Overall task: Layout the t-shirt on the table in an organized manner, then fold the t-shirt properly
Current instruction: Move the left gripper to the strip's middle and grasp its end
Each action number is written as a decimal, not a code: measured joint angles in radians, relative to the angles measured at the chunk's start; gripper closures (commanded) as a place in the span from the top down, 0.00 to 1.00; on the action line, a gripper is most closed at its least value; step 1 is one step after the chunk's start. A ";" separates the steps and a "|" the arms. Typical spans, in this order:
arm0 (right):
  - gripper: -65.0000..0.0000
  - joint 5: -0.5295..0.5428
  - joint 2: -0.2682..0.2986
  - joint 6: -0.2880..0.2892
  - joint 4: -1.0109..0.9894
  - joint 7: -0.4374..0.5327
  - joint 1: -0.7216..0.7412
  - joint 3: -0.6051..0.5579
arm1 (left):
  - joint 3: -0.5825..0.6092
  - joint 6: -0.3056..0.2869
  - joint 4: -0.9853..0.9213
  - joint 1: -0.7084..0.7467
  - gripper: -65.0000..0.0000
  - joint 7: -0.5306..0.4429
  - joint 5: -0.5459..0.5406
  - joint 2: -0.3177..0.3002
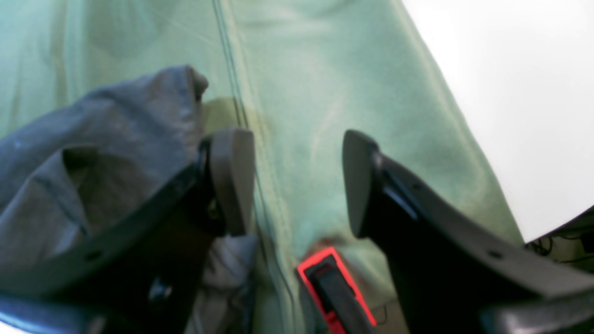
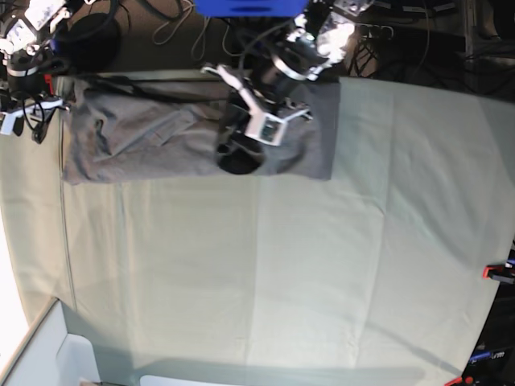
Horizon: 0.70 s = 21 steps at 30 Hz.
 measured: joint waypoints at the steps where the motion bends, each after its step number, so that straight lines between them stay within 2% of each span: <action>1: 0.48 -0.002 0.000 0.000 0.000 -0.002 -0.005 0.002 | 0.014 0.000 -0.011 -0.011 0.00 -0.002 0.002 0.000; 7: 0.48 -0.002 0.000 0.000 0.000 -0.003 -0.005 0.002 | 0.025 0.001 -0.069 -0.060 0.00 0.000 0.000 0.004; 12: 0.48 -0.002 0.000 0.000 0.000 -0.003 -0.005 0.002 | 0.031 0.004 -0.129 -0.106 0.00 -0.003 0.004 0.045; 18: 0.48 -0.002 0.002 0.000 0.000 -0.004 -0.005 0.001 | 0.145 0.008 -0.163 -0.153 0.00 -0.004 0.007 0.031; 21: 0.48 -0.002 0.003 0.000 0.000 -0.003 -0.005 0.001 | 0.163 0.007 -0.187 -0.157 0.00 -0.003 0.007 0.036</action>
